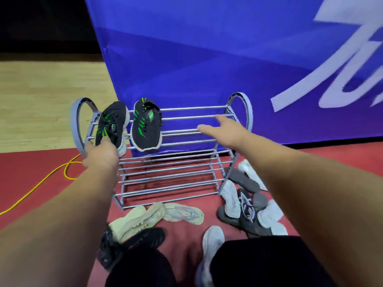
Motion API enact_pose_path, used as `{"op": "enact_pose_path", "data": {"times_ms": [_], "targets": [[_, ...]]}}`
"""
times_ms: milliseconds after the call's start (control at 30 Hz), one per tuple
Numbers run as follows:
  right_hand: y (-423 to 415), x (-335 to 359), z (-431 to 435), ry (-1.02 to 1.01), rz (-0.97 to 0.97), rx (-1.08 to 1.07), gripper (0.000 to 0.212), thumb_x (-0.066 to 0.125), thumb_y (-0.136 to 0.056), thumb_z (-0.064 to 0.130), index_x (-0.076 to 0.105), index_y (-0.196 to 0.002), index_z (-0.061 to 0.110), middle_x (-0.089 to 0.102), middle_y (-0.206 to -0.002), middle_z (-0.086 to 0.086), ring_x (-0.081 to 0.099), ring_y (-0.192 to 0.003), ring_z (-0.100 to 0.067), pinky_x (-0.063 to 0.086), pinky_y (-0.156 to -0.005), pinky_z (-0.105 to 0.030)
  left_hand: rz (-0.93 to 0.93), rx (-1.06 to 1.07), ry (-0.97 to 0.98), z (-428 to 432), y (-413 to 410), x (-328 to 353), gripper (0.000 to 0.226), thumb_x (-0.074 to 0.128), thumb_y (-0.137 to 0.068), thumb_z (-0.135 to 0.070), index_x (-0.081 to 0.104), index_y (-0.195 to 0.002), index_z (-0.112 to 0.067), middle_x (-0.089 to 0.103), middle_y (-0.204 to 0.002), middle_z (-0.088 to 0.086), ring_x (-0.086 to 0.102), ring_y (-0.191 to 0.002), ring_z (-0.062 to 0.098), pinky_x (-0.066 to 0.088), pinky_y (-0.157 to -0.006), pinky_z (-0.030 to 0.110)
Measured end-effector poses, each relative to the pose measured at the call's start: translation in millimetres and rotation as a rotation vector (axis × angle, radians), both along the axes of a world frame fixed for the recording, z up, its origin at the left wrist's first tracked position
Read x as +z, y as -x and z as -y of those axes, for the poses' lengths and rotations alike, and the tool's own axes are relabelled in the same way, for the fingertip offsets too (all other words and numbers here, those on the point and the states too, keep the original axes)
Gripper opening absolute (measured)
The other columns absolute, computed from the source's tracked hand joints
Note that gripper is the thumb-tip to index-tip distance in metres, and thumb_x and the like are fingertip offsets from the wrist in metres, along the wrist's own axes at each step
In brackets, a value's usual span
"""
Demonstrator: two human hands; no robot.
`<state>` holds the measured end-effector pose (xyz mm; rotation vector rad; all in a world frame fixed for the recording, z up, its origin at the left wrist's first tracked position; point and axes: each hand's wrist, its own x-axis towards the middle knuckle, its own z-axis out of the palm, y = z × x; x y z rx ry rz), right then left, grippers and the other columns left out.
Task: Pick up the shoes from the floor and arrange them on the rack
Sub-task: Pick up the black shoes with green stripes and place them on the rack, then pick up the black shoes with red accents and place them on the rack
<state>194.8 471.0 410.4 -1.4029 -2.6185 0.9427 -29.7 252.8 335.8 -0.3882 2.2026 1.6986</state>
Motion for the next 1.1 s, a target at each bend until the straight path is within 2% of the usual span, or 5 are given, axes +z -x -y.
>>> {"op": "enact_pose_path", "data": {"times_ms": [133,333,600,767,1100], "targets": [[-90,37,-11,-0.099,0.060,-0.111,0.103,0.051,-0.080,0.083,0.030,-0.158,0.018,0.042,-0.158,-0.011,0.042,-0.141,-0.038,0.038,-0.113,-0.053,-0.258,-0.266,0.087,-6,-42,46,0.059,0.035,-0.090,-0.044,0.044,-0.145,-0.023,0.046,-0.145,0.017,0.046,-0.128,0.043,0.039,-0.107,0.047],[-185,79,-10,-0.168,0.104,-0.168,0.104,0.052,-0.082,0.082,0.024,-0.162,0.021,0.030,-0.167,-0.006,0.030,-0.150,-0.036,0.028,-0.122,-0.049,-0.416,-0.534,0.022,-21,-105,109,0.069,0.045,-0.082,-0.064,0.048,-0.144,-0.034,0.040,-0.153,0.005,0.049,-0.127,0.027,0.036,-0.101,0.031],[-270,64,-24,-0.097,0.023,-0.205,0.092,0.053,-0.090,0.072,0.025,-0.162,0.021,0.036,-0.163,-0.006,0.033,-0.150,-0.033,0.029,-0.121,-0.047,-0.553,-0.873,0.139,-67,-207,124,0.056,0.056,-0.091,-0.054,0.052,-0.142,-0.031,0.065,-0.121,0.015,0.053,-0.066,0.019,0.045,-0.071,0.030],[-320,18,-45,0.025,-0.034,-0.238,0.089,0.056,-0.093,0.064,0.028,-0.161,0.013,0.033,-0.165,-0.008,0.036,-0.148,-0.030,0.032,-0.118,-0.041,-0.510,-1.097,0.310,-105,-251,105,0.064,0.061,-0.072,-0.065,0.061,-0.128,-0.034,0.069,-0.112,0.011,0.067,-0.101,0.034,0.057,-0.091,0.047],[-358,-85,-85,0.191,-0.034,-0.343,0.063,0.057,-0.097,0.047,0.053,-0.139,0.000,0.060,-0.136,-0.020,0.057,-0.123,-0.036,0.045,-0.101,-0.039,-0.347,-1.448,0.558,-163,-319,41,0.017,0.066,-0.094,-0.030,0.070,-0.109,-0.024,0.071,-0.098,0.006,0.069,-0.085,0.023,0.060,-0.076,0.041]]}}
